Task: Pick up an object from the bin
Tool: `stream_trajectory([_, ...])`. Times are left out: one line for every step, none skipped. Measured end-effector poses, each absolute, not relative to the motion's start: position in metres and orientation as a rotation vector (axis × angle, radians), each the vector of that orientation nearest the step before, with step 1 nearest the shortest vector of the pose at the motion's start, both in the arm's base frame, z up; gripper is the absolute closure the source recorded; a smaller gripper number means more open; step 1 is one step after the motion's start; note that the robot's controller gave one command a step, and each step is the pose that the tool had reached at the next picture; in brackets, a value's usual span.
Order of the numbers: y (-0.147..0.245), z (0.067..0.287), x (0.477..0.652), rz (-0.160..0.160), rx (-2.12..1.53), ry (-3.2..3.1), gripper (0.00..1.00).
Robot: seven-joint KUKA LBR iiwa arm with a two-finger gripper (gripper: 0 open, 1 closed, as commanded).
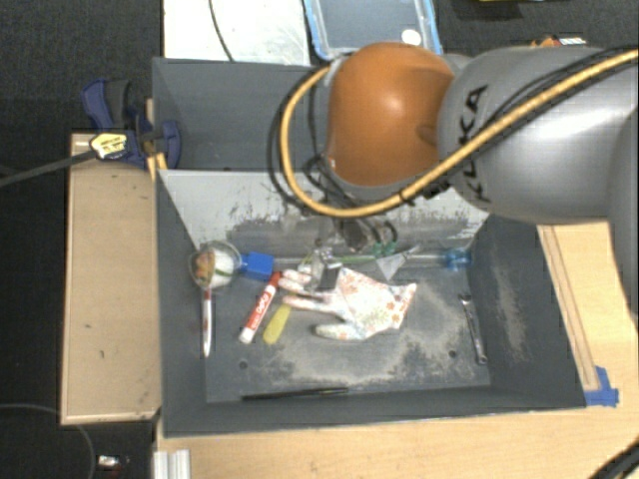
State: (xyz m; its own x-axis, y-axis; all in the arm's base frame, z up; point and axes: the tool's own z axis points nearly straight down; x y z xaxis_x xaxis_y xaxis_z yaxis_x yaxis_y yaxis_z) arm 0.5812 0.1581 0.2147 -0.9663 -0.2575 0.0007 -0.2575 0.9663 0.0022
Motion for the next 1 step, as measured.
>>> stream_trajectory([0.1423, 0.2391, 0.5664, -0.003, 0.521, -3.102, 0.0])
